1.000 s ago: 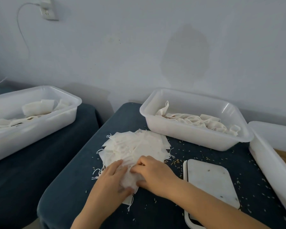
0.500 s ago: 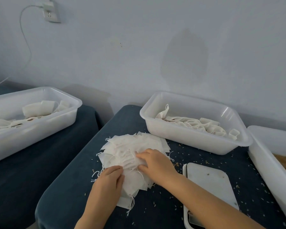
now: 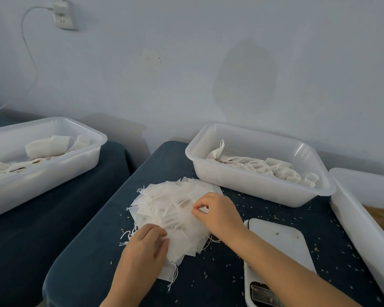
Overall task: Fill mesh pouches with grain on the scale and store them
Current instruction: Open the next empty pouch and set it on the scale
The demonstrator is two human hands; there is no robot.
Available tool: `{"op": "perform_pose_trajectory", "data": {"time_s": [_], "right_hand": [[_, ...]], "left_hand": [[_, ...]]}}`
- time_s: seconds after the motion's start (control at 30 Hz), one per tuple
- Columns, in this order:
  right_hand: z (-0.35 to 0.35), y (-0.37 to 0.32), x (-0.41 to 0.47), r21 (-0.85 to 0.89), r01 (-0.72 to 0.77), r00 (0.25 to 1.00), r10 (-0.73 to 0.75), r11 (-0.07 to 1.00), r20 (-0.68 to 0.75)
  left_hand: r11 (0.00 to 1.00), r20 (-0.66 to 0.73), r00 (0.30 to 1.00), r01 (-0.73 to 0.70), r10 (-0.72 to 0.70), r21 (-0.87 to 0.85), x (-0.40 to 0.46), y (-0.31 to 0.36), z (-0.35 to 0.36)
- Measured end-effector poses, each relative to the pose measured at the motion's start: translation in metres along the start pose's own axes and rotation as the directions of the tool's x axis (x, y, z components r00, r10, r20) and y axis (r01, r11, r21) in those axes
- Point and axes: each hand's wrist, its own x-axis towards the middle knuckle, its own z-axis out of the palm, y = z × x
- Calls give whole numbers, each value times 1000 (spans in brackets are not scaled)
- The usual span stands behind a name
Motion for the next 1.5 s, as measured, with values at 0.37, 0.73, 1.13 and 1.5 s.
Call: {"op": "perform_pose_trajectory", "data": {"time_s": [0.37, 0.73, 1.13, 1.5], "right_hand": [[-34, -9, -11, 496, -51, 965, 170, 867, -198], [-59, -14, -51, 741, -302, 930, 355, 600, 91], [-86, 0, -76, 78, 148, 987, -142, 986, -75], [-105, -3, -76, -62, 250, 967, -253, 966, -36]], "left_hand": [[991, -162, 985, -79, 61, -107, 4, 17, -5], [711, 70, 985, 162, -158, -685, 43, 80, -8], [909, 1, 988, -140, 153, -393, 27, 103, 13], [884, 108, 932, -286, 347, -370, 21, 102, 8]]}}
